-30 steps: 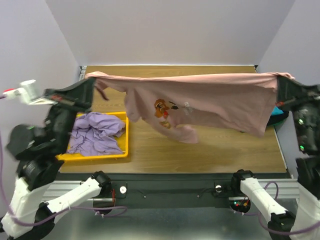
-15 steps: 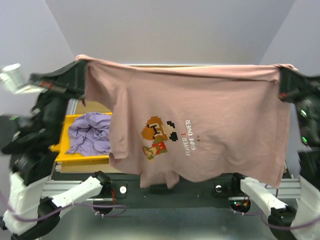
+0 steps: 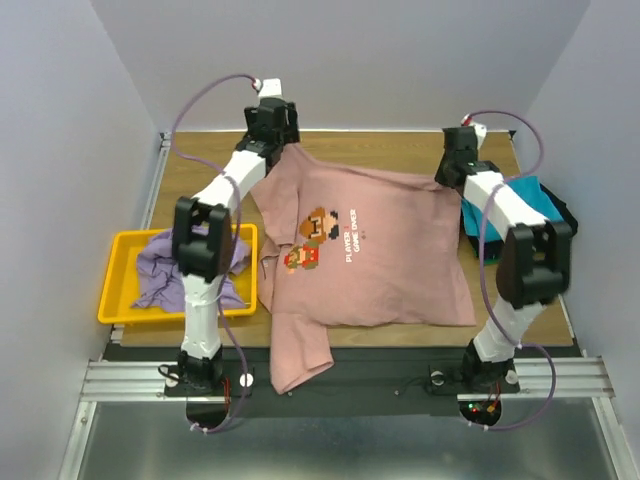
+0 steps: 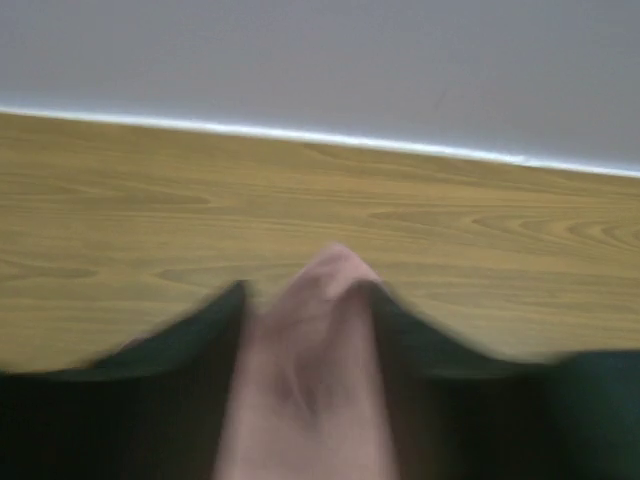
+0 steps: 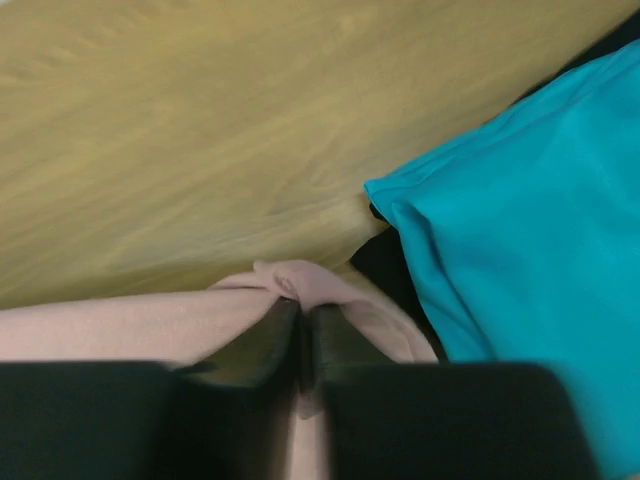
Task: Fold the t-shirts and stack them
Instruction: Flatten the tshirt out
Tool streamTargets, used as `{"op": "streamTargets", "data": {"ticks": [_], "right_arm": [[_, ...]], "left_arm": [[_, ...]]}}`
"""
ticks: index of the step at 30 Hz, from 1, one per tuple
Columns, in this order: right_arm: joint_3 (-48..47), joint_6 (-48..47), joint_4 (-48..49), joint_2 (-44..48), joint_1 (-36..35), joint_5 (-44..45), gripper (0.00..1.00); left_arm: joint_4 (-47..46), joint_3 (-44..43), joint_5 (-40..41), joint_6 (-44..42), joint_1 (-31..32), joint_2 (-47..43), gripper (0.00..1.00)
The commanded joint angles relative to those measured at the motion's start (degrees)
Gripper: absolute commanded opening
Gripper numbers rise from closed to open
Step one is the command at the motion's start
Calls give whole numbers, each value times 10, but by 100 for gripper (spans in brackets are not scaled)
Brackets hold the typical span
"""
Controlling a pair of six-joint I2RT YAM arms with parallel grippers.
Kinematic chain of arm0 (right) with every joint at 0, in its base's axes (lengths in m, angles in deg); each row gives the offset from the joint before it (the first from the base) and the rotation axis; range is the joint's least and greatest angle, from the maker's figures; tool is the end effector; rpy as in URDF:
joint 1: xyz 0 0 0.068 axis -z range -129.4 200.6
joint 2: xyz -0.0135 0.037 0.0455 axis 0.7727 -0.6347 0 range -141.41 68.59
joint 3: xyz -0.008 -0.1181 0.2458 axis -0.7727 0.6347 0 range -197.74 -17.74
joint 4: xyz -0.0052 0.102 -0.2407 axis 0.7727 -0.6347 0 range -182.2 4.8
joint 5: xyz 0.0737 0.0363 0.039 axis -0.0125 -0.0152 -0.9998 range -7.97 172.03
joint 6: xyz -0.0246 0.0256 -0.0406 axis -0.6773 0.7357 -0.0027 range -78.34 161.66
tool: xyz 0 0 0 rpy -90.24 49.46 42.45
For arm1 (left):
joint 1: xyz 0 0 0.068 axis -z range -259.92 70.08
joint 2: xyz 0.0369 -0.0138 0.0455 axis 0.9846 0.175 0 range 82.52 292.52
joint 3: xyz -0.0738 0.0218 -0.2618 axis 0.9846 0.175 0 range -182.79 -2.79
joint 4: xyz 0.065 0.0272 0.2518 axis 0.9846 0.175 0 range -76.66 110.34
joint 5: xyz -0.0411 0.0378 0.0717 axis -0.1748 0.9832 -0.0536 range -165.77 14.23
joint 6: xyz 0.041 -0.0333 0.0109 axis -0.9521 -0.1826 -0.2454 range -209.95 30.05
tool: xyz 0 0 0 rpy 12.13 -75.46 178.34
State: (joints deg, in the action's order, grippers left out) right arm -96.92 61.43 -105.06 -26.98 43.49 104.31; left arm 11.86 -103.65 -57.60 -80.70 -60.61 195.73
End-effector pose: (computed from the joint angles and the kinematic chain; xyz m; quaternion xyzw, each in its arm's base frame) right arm 0.3827 0.0341 0.3013 0.1833 0.8602 -0.0645 0.4714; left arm 0.4587 -0.1490 0.3421 -0.0334 0.7671 -0.0372 0.6395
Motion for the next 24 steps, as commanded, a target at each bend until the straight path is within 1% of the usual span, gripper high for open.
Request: {"op": "streamTargets", "data": {"ticks": [1, 2, 3, 5, 6, 7, 8, 9, 12, 13, 16, 17, 21, 23, 24], "right_arm": [[-109, -6, 77, -131, 25, 3, 46], [-133, -10, 76, -161, 25, 0, 66], [-149, -14, 76, -178, 25, -17, 99], [-172, -16, 76, -197, 25, -40, 100], [-173, -18, 76, -194, 25, -62, 100], [-170, -20, 76, -185, 25, -68, 100], [-149, -26, 77, -164, 25, -80, 100], [-140, -25, 77, -155, 25, -87, 100], [-97, -24, 77, -120, 25, -127, 100], [-75, -7, 79, -102, 25, -130, 100], [-36, 30, 86, -79, 22, -152, 100], [-15, 33, 87, -72, 21, -176, 100], [21, 19, 90, -75, -3, -201, 100], [36, 28, 90, -78, -6, -207, 100], [44, 33, 91, -80, -6, -208, 100]], "left_arm": [[42, -200, -30, -29, -17, 141, 99], [71, -252, -28, -28, -17, 175, 98], [91, -328, -28, -33, -17, 199, 99], [91, -341, -38, -35, -17, 216, 99], [77, -301, -41, -37, -16, 206, 99], [36, -269, -47, -35, -16, 172, 99], [-14, -154, -79, -34, -16, 121, 99], [-19, -136, -84, -28, -16, 107, 99], [14, -93, -76, -3, -16, 67, 99], [36, -85, -78, 11, -16, 62, 99], [64, -44, -82, 32, -16, 47, 99], [70, -30, -81, 37, -16, 47, 99], [131, -25, -49, 59, -18, 62, 99], [137, -29, -59, 62, -23, 72, 99], [144, -36, -78, 66, -26, 79, 99]]}}
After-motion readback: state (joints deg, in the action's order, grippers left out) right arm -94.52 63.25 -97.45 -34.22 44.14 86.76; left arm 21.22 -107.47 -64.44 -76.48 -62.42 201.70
